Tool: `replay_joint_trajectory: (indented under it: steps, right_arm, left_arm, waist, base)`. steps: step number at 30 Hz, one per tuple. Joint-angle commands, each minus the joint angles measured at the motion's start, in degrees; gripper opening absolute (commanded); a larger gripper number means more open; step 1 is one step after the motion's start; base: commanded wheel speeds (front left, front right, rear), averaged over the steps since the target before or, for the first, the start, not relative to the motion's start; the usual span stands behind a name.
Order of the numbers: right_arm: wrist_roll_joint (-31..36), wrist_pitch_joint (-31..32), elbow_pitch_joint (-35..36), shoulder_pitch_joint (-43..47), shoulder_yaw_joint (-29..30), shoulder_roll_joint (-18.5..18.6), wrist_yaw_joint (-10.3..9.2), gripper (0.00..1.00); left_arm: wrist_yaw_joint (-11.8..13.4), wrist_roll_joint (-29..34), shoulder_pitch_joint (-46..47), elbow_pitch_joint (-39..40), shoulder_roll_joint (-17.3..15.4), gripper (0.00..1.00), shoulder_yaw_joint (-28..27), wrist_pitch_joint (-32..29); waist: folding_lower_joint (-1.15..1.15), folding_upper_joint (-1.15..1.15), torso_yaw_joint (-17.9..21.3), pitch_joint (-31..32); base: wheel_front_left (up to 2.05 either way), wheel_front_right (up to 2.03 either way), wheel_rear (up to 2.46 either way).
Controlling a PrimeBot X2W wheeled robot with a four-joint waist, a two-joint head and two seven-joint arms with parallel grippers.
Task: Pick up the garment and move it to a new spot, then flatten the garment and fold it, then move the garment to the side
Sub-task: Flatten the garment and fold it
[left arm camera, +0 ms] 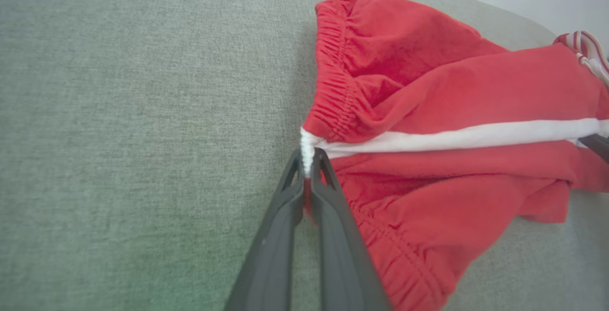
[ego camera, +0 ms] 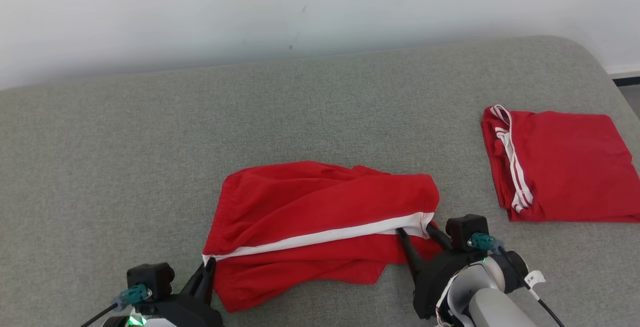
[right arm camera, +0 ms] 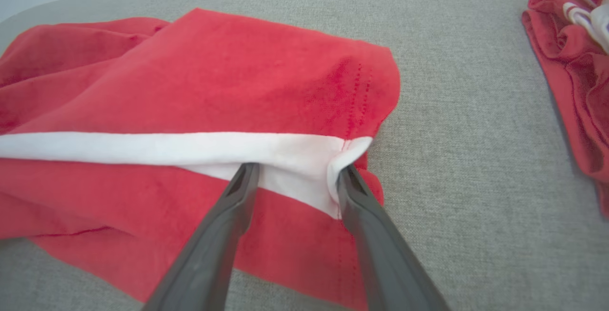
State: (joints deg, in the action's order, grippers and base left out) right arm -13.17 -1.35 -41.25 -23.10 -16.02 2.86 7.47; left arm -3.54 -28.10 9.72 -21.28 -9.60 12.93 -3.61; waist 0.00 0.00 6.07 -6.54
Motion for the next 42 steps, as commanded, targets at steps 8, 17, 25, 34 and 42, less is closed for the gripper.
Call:
replay_joint_trajectory:
  steps: [8,17,25,34,42]
  right_arm:
    - [-0.5,0.7,0.1,0.7,0.1,0.0,0.0,0.42]
    - [-0.1,-0.4,0.6,0.4,1.2,0.0,0.0,0.0]
    - [-4.9,-1.6,9.7,1.3,1.2,0.9,0.0,0.0]
    - [-11.5,6.1,21.8,-6.4,-2.7,4.5,0.0,0.0]
    - [-12.6,11.0,20.4,-24.2,-5.9,6.5,0.0,0.0]
  left_arm:
    - [0.4,-0.7,-0.3,0.3,-0.5,0.0,0.2,0.2]
    - [0.4,-1.0,-0.5,0.4,-0.9,0.0,0.3,0.6]
    - [-0.5,-2.8,0.8,3.7,-1.3,0.0,-1.3,2.7]
    - [-2.6,-9.1,10.3,10.0,-3.3,0.0,-3.2,-2.0]
    - [-1.2,-12.7,24.9,12.4,-5.2,0.0,-7.0,-6.9]
  waist:
    - [0.0,0.0,0.4,0.4]
    - [0.0,0.0,0.1,1.2]
    - [0.0,0.0,0.2,2.2]
    - [0.0,0.0,1.7,-1.2]
    - [0.0,0.0,3.9,-9.8]
  base:
    - [0.0,0.0,0.0]
    - [0.0,0.0,0.0]
    - [0.0,0.0,0.0]
    - [0.0,0.0,0.0]
    - [0.0,0.0,0.0]
